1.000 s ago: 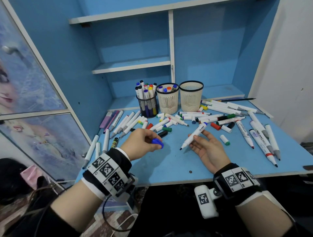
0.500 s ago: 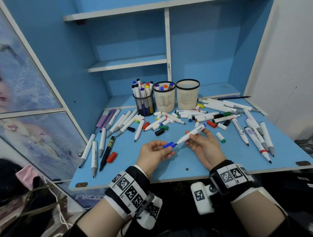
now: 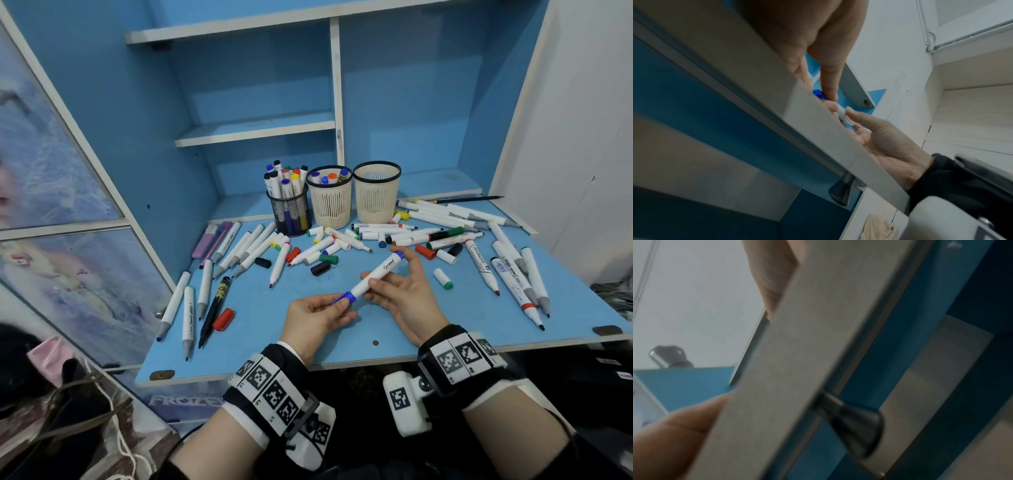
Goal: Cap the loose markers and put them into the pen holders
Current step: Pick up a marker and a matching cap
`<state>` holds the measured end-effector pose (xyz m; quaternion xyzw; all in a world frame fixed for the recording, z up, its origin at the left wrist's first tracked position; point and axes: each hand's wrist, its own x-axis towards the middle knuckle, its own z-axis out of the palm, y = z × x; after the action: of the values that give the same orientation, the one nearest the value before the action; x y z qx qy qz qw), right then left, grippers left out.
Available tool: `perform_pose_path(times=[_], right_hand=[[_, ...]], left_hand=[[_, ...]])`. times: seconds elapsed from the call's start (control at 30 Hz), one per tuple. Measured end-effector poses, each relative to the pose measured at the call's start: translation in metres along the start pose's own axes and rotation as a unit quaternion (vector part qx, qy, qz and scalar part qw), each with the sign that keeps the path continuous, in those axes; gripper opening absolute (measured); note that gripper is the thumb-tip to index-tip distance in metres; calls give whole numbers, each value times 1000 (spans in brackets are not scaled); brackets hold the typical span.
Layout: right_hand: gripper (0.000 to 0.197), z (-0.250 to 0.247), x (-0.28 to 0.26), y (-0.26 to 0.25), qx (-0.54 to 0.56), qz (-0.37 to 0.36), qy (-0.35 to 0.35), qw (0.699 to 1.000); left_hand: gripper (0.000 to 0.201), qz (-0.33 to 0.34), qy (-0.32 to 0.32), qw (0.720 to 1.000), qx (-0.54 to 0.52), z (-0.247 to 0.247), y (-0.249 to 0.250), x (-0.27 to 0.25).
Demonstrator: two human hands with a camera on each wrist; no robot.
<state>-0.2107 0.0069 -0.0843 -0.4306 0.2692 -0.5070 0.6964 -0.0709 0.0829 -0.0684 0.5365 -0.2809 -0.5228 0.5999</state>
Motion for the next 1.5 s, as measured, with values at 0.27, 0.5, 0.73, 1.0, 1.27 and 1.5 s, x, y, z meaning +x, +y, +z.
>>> perform_pose_path(times=[0.27, 0.5, 0.73, 1.0, 1.27, 1.5], right_hand=[[57, 2, 1, 5, -126, -31, -17, 991], [58, 9, 0, 3, -154, -39, -24, 987], [59, 12, -6, -2, -146, -48, -42, 987], [81, 19, -3, -29, 4, -67, 32, 997], [55, 46, 43, -110, -47, -191, 35, 980], [49, 67, 95, -137, -171, -250, 60, 951]], left_hand=[[8, 21, 31, 996, 79, 1, -7, 2], [12, -19, 13, 998, 66, -1, -3, 4], [11, -30, -29, 997, 65, -6, 2, 2], [6, -1, -27, 991, 134, -19, 53, 13], [10, 26, 41, 915, 400, -40, 120, 83], [32, -23, 64, 766, 639, -49, 122, 128]])
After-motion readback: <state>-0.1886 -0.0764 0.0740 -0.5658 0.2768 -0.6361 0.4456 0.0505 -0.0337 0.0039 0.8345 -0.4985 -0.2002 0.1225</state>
